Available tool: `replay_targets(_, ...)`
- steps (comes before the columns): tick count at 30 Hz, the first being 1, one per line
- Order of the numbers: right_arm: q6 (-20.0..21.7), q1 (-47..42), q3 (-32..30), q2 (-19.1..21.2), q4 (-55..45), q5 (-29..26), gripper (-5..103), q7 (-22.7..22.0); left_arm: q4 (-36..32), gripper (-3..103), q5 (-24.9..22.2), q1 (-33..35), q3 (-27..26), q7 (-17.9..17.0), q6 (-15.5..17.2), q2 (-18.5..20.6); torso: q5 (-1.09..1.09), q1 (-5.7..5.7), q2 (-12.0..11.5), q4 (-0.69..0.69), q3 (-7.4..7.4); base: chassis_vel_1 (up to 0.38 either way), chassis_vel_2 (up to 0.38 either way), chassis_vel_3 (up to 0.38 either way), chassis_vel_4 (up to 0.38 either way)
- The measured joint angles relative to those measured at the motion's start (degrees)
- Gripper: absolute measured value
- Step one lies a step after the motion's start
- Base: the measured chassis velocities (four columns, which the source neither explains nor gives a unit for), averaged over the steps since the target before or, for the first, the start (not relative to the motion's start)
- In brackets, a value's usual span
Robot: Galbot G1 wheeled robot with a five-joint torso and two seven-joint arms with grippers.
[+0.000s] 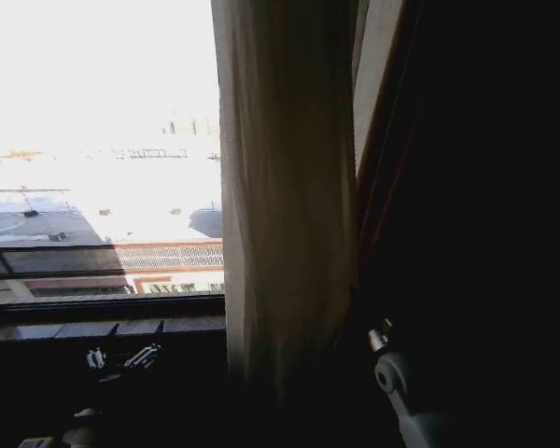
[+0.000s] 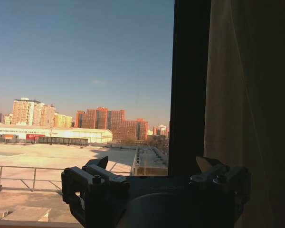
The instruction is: Open the curtains by pulling them apart, changing their state from closed to fully open.
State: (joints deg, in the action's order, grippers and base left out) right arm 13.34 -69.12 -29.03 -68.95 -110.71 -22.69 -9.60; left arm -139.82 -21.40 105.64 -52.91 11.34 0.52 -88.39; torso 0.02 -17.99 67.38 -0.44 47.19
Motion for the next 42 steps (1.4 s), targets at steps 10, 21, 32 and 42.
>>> replay_targets(10, -0.2, 0.1, 0.2, -0.1, 0.2, 0.1, 0, -0.2, 0.0, 100, -0.1, 0.3, -0.1, 0.0, -0.5, 0.0, -0.07, 0.00, 0.0, 0.01, 0.00, -0.064, -0.098, 0.095, 0.067)
replay_targets(21, 1.8, 2.4, -7.1, -0.9, 5.3, 1.6, 0, -7.8, 0.2, 100, -0.3, 0.5, -0.1, 0.0, -1.2, -0.3, 0.01, 0.00, 0.0, 0.02, 0.00, 0.013, 0.018, -0.017, -0.019)
replay_targets(32, 2.5, -1.2, -9.0, -0.1, 0.9, -2.4, 21, -6.0, 0.4, 100, -0.5, 0.1, 0.1, 0.0, -1.3, 0.3, 0.01, 0.00, 0.0, -0.01, 0.01, 0.000, 0.000, 0.000, 0.000)
replay_targets(42, 2.7, -11.4, -3.7, 0.2, -13.7, -0.2, 54, -3.1, 2.2, 100, -0.7, -1.2, 0.2, 0.0, -0.7, 0.8, -0.02, 0.00, 0.0, 0.00, 0.00, 0.000, 0.000, 0.000, 0.000)
